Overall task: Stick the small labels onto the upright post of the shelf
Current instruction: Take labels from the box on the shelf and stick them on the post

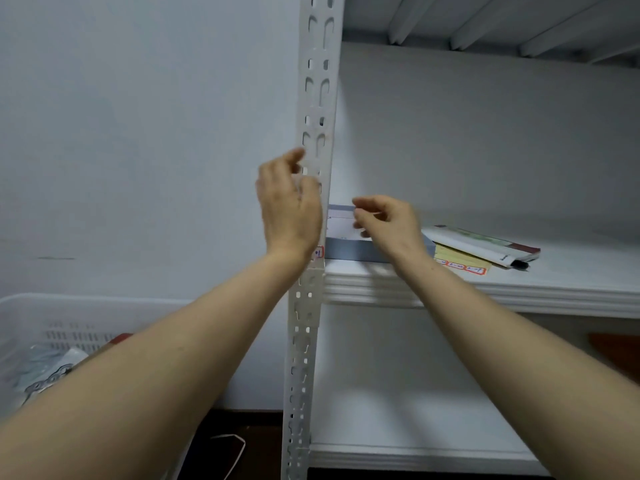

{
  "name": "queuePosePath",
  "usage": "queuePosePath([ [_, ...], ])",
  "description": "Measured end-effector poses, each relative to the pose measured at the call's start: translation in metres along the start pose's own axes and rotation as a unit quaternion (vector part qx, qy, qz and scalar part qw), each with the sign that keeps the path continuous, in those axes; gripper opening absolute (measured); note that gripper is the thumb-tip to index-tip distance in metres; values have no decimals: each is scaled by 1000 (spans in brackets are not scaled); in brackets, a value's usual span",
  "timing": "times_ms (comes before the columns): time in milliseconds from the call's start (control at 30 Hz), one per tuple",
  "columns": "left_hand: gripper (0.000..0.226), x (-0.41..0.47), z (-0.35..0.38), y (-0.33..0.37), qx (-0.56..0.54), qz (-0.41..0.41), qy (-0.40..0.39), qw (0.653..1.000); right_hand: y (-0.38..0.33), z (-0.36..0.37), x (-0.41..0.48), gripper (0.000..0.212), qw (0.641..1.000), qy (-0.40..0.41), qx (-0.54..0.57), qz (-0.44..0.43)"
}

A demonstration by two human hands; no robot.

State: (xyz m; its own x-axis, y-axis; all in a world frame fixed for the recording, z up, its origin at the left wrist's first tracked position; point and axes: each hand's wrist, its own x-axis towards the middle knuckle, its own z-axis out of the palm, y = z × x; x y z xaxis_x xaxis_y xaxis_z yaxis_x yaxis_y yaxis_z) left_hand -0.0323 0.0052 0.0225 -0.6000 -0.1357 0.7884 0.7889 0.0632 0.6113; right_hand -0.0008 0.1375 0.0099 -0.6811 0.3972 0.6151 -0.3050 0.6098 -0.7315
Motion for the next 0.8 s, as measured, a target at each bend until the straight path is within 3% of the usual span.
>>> queuePosePath([
  [33, 38, 0, -3, -5, -3, -58, 7, 998, -1, 6, -9, 10, 999, -3, 37, 4],
  [133, 41, -1, -10, -24, -49, -225, -35, 973, 6, 22, -29, 20, 999, -15, 20, -20],
  [200, 43, -3, -11, -33, -102, -270, -105, 952, 14, 30, -38, 11, 999, -16, -3, -46],
  [233, 42, -4, -11, -36, -111, -275, -135, 945, 19, 34, -41, 5, 997, -4, -17, -73],
  [333, 37, -5, -8, -46, -98, -262, -176, 944, 33, 44, -48, 14, 975, 43, -96, -197],
  [500, 87, 2, -5, -65, -73, -212, -246, 943, 44, 52, -47, 23, 931, 113, -165, -305],
  [567, 86, 2, -4, -66, -71, -181, -277, 941, 41, 52, -44, 21, 918, 133, -180, -327],
  [800, 86, 2, 4, -74, -69, -198, -241, 948, 36, 56, -42, 9, 887, 148, -225, -375],
])
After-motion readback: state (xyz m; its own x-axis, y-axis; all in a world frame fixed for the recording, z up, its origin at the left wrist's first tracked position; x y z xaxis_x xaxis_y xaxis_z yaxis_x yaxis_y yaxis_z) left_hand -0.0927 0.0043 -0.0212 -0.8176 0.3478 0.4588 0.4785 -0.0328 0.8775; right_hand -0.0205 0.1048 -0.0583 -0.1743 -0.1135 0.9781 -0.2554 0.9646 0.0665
